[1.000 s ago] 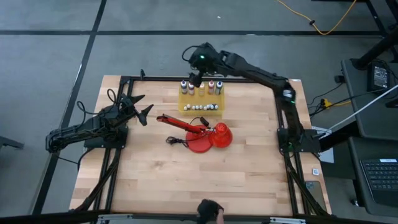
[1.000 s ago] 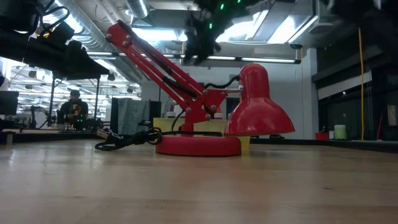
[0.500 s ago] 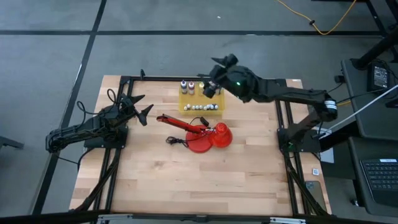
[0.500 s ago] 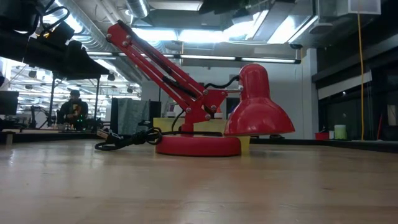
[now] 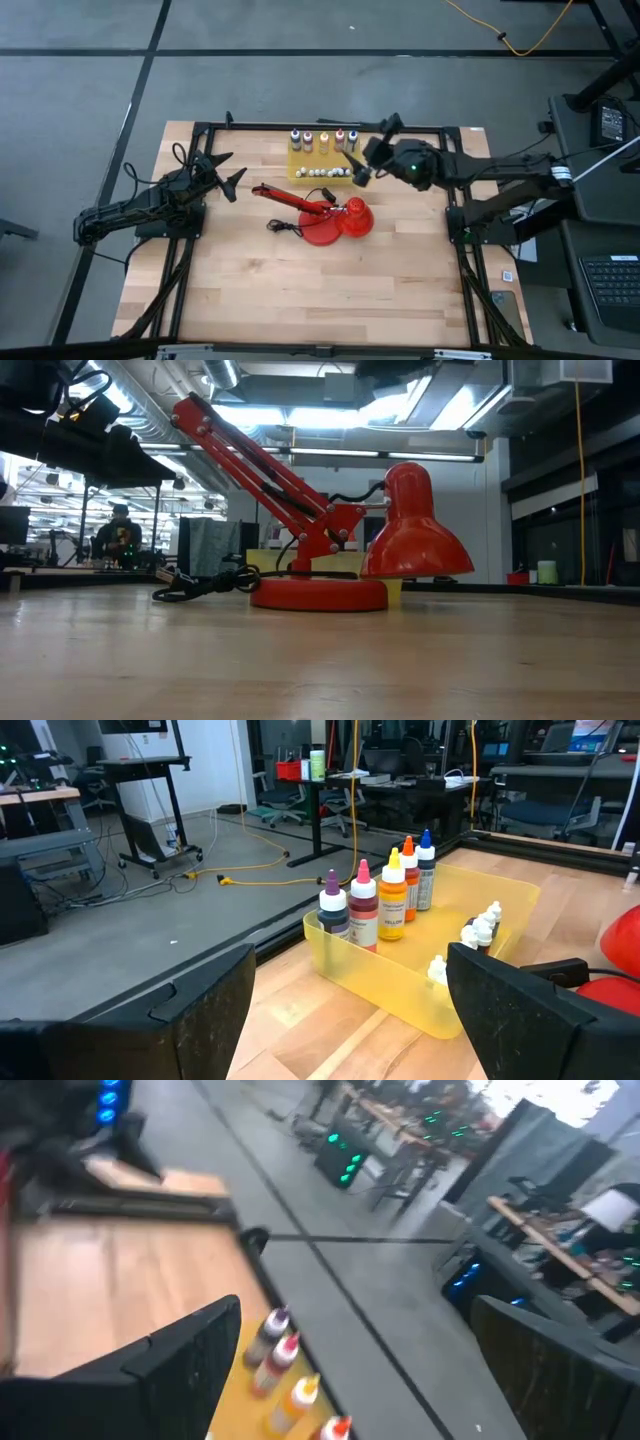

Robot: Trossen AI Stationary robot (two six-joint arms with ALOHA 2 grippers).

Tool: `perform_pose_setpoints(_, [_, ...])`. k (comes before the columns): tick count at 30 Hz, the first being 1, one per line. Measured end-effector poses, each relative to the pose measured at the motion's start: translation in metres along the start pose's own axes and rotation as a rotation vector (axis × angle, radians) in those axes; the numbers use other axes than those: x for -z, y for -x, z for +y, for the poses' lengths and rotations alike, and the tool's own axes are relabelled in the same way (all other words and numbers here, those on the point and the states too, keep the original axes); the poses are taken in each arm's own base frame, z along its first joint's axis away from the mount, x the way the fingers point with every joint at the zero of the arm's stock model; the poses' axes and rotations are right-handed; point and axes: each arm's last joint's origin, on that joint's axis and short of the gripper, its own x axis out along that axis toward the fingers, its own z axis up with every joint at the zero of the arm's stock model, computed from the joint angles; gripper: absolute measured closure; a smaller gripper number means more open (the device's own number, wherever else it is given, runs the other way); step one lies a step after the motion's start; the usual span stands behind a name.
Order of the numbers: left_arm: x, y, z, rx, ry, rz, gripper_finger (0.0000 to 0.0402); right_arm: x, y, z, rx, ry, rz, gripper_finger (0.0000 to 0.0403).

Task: Pick & Place food coloring
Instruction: Return to Home Position

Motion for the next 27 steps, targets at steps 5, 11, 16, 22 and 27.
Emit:
perform_pose_setpoints(5, [0.0, 0.0, 0.0, 0.0, 0.0, 0.0, 0.0083, 0.041, 0.015, -0.002, -0.084, 0.037, 0.015, 0.0011])
perform_pose_setpoints(11, [0.0, 0.0, 0.0, 0.0, 0.0, 0.0, 0.0083, 0.083, 0.031, -0.01, -0.075, -0.296, -0.085, 0.0011])
perform_pose_setpoints(16, [0.0, 0.0, 0.0, 0.0, 0.0, 0.0, 0.0083, 0.119, 0.033, -0.023, -0.028, -0.409, -0.098, 0.0011])
perform_pose_setpoints(22, [0.0, 0.0, 0.0, 0.0, 0.0, 0.0, 0.0083, 0.158, 0.028, -0.036, -0.117, -0.425, -0.059, 0.0011])
perform_pose_setpoints(27, [0.0, 0.0, 0.0, 0.001, 0.0, 0.0, 0.0083, 0.194, 0.028, -0.039, -0.111, -0.436, -0.03, 0.0011])
